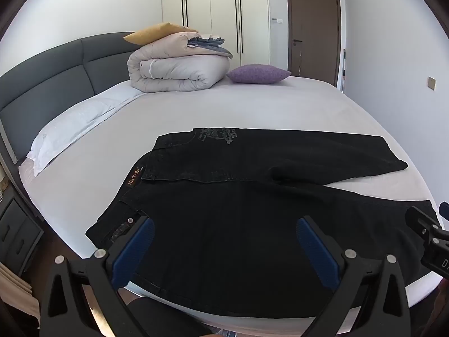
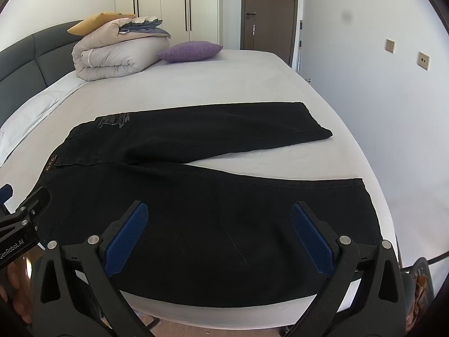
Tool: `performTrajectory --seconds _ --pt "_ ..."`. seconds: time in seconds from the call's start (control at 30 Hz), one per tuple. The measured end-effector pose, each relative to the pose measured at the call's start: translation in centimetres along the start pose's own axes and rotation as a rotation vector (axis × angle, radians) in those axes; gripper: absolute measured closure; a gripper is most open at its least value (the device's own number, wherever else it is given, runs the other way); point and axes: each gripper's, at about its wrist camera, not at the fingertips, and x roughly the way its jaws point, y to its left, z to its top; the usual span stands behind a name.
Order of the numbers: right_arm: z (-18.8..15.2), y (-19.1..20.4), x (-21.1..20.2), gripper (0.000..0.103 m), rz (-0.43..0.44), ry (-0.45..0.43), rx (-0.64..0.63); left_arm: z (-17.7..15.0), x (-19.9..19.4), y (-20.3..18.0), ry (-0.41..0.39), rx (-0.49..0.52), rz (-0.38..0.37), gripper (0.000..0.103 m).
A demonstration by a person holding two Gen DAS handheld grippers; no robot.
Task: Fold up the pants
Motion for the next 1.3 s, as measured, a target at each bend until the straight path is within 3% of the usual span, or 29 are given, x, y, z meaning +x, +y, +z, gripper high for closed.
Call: performTrajectory --seconds 1.3 --pt "0.06 -0.36 0.60 0.000 -0.017 0.002 -0.016 -0.34 0.28 -0.26 0.010 0.004 0.000 0.000"
